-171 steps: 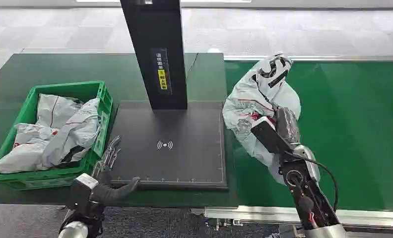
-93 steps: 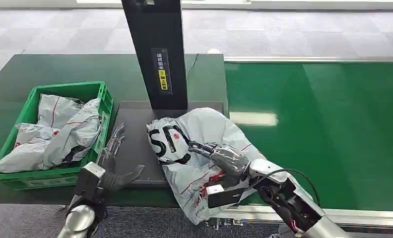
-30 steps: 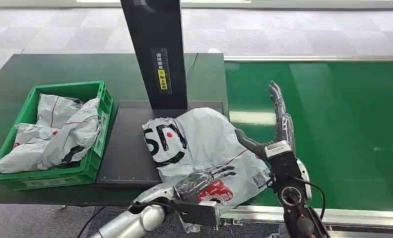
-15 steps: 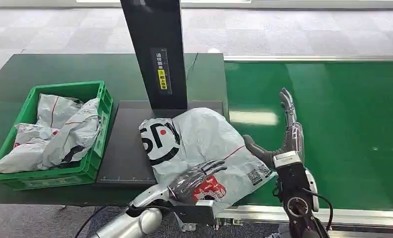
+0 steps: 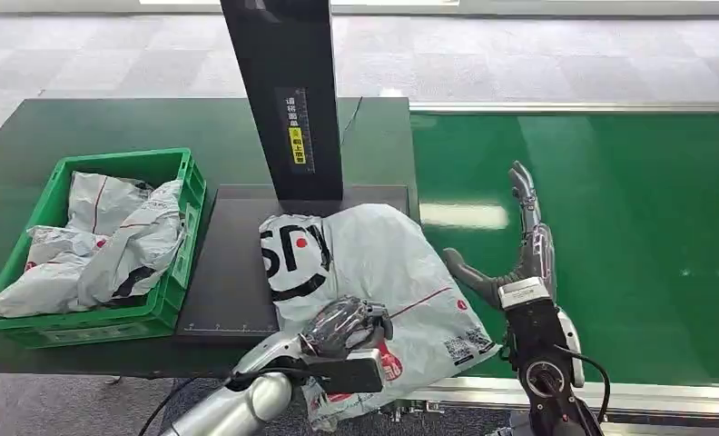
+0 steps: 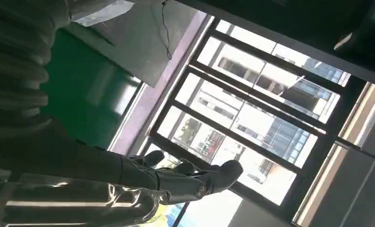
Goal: Moved the parcel from conveyor to table for the left to box.
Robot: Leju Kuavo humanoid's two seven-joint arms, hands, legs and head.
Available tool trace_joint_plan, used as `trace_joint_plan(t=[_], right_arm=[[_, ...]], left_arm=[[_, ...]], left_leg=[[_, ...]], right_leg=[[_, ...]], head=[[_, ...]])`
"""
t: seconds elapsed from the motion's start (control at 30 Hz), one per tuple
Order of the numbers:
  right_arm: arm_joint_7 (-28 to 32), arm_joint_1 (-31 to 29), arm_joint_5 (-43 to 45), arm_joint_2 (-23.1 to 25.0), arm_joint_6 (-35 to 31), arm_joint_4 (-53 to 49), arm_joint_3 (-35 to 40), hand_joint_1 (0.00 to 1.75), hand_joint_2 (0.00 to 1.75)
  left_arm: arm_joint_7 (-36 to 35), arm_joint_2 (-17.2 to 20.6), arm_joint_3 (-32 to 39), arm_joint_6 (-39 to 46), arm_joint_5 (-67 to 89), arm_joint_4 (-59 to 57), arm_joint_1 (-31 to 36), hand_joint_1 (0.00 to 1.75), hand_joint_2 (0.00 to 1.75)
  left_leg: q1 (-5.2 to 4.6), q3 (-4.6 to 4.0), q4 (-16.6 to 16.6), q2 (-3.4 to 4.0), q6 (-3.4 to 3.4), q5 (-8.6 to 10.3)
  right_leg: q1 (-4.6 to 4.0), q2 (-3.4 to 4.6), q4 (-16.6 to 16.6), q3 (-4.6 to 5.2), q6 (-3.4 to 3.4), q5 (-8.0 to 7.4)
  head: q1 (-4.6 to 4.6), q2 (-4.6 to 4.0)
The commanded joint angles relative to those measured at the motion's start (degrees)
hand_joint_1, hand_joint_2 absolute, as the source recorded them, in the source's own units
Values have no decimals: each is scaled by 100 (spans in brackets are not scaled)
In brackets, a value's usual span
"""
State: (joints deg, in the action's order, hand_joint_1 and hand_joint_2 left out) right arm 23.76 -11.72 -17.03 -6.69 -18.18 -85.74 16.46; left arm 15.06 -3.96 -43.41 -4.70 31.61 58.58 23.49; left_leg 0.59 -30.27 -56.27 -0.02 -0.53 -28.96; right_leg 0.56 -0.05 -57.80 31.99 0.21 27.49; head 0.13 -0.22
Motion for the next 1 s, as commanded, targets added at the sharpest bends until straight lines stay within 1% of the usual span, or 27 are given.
trace_joint_plan(t=[0.03,0.13,0.37,0.4,0.43,0.47,0.5,0.57,0.67,0.7,0.9,1.0], right_arm=[[-26,-201,-17,8,52,135,-11,0,175],[-37,-222,-36,25,69,146,-5,0,175],[-37,-222,-36,25,69,146,-5,0,175],[-45,-201,-56,31,77,124,-19,0,175],[-49,-171,-71,40,79,97,-37,0,175],[-56,-142,-88,40,80,71,-52,0,175],[-60,-130,-96,34,82,62,-58,0,175],[-66,-129,-108,45,81,76,-72,0,175],[-70,-226,-117,52,91,188,-39,0,175],[-69,-246,-107,53,82,209,-31,0,175],[-81,-402,-108,24,128,354,93,0,175],[-104,-400,-101,1,138,363,127,0,175]], left_arm=[[-29,40,99,31,-2,-71,56,175,175],[30,0,218,142,-98,-32,14,175,175],[30,0,218,142,-98,-32,14,175,175],[73,-15,299,271,-125,34,-20,175,175],[134,-60,437,534,-172,116,-75,138,175],[133,-72,480,700,-152,183,-92,0,175],[37,-69,513,939,-21,244,-85,0,175],[-194,-84,598,1142,45,302,-102,0,175],[-354,-93,667,1300,112,221,-100,0,175],[-409,-67,600,1568,408,190,-77,0,175],[-462,-42,589,1859,655,180,-64,0,175],[-614,-41,590,2023,829,154,-67,0,175]], left_leg=[[-1,-11,2,8,2,8],[-1,-10,2,9,3,7],[-1,-7,2,7,2,4],[-1,-3,1,6,1,2],[-1,-9,4,8,2,7],[0,-6,0,5,1,2],[0,-9,2,7,2,5],[0,-6,-2,3,1,1],[-1,-9,7,7,3,9],[-1,-8,2,9,2,5],[-1,-7,3,11,2,5],[0,-5,3,10,1,4]], right_leg=[[0,7,3,13,-1,-11],[0,9,5,12,-1,-11],[1,6,2,8,-1,-7],[1,6,1,5,-1,-5],[1,8,5,11,-2,-11],[0,5,0,7,-1,-5],[0,7,4,10,-1,-8],[0,3,-1,7,-1,-3],[0,6,8,10,-2,-12],[1,9,2,10,-1,-9],[0,11,4,10,-1,-10],[0,10,4,6,-1,-8]], head=[[0,-2],[-2,0],[0,0],[0,0],[0,0],[0,0],[0,0],[-2,0],[0,0],[0,-2],[0,0],[0,0]])
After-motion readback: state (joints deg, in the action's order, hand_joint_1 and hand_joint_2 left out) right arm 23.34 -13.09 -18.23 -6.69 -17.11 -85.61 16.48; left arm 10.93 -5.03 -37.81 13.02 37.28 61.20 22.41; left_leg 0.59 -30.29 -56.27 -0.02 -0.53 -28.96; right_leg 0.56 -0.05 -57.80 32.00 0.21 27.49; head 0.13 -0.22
